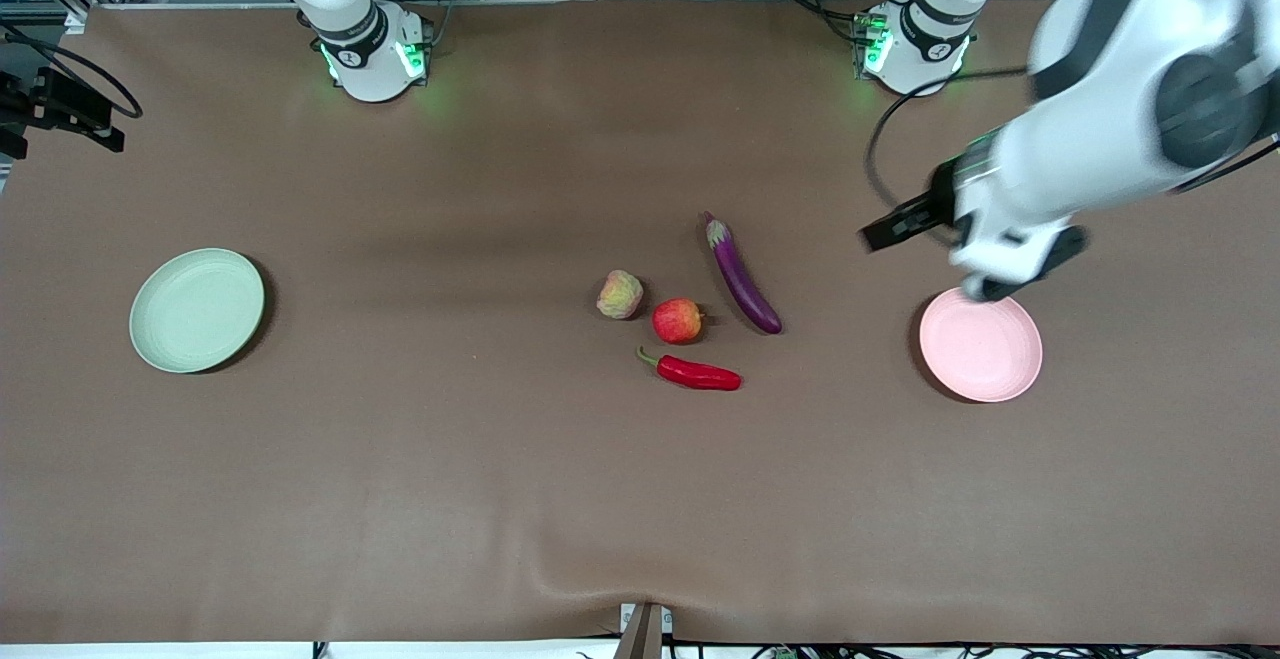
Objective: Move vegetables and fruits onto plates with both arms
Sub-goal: 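Reach the left gripper down and grasp the purple eggplant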
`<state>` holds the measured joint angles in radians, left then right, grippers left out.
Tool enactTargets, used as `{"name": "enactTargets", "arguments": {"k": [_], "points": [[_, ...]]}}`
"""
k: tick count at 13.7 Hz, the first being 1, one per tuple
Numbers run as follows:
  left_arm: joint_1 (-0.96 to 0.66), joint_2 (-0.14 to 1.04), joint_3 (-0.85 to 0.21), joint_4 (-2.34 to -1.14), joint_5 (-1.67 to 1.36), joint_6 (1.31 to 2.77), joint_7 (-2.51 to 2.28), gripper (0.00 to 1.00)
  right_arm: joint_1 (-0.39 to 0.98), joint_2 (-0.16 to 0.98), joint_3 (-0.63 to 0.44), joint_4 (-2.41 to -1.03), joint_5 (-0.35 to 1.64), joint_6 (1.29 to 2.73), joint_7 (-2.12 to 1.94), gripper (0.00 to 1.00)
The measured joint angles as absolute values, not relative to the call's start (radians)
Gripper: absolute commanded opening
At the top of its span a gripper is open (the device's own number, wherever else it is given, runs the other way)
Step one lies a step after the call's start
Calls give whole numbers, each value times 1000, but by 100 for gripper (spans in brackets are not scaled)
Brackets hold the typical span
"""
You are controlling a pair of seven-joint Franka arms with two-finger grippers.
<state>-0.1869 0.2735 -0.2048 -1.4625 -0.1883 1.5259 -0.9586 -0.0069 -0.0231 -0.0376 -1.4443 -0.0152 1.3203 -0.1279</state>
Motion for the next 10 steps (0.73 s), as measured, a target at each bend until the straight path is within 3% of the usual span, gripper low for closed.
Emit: {"name": "enactTargets", "arguments": {"k": [5, 10], "points": [[-304, 425, -206, -1458, -189, 1733, -1415, 100, -7, -23, -38, -1445, -15, 1320, -128, 100], [-315, 469, -203, -1515, -170, 1875, -1513, 100, -7, -23, -38, -1445, -15, 1320, -128, 100]]}}
